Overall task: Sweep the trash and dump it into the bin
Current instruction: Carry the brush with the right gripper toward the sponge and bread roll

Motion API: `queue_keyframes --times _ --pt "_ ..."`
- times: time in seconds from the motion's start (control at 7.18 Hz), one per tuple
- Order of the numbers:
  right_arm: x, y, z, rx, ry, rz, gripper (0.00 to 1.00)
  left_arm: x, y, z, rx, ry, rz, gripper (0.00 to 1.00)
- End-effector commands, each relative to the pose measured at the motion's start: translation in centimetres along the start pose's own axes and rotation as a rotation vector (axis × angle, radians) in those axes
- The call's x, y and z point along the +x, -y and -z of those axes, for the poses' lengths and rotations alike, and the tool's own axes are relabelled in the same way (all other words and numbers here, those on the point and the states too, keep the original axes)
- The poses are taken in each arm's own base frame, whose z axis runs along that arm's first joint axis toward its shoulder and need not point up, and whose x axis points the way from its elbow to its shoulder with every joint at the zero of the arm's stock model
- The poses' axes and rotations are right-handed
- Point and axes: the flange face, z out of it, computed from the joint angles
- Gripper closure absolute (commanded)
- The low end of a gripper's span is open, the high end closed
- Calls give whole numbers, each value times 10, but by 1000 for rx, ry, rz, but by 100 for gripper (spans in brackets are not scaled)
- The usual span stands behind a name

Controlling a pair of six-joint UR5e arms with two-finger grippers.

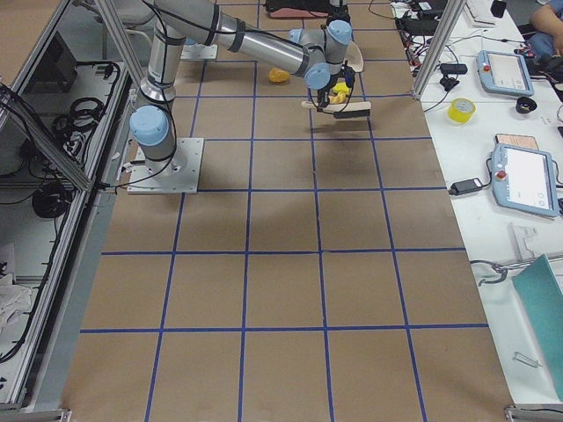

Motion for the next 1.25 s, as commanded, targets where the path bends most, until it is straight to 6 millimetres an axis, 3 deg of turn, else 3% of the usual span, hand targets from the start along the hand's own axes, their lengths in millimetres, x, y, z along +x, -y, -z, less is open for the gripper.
queue_keyframes --times 0.0,0.42,1.11 --pt "-41 1 -16 -14 15 -19 100 0 1 -2 -19 -5 -1 100" --pt "-90 -4 -14 16 46 -82 100 0 2 -1 -20 -4 7 100" --pt "-206 11 -13 22 171 -243 100 2 12 4 -23 4 2 100"
